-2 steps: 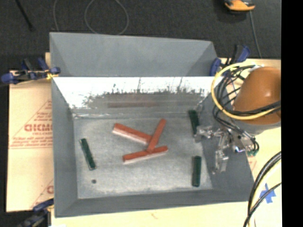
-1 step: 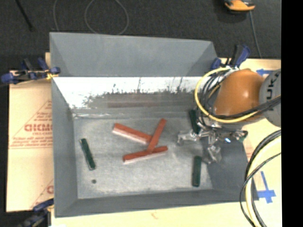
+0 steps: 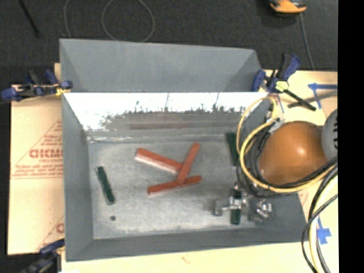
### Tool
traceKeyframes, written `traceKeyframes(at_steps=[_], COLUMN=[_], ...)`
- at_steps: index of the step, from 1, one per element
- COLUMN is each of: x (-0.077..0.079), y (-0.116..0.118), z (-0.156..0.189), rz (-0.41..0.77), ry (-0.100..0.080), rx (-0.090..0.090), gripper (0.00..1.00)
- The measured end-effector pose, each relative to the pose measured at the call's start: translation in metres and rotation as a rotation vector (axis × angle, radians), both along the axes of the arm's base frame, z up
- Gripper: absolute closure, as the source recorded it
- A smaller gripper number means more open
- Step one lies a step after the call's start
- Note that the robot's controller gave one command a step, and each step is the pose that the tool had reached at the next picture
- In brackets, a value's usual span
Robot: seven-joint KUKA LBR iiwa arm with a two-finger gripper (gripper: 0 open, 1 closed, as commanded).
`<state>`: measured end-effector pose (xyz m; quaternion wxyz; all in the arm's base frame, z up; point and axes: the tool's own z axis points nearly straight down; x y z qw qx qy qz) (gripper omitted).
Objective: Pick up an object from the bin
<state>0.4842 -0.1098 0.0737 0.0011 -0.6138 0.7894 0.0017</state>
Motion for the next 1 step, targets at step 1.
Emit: traceKeyframes(at_steps=[1], x=[0.0008], y=[-0.0024], z=[0.0000], rz=[0.002], ry=[-0.003], rx=[-0.004], gripper=[1.00])
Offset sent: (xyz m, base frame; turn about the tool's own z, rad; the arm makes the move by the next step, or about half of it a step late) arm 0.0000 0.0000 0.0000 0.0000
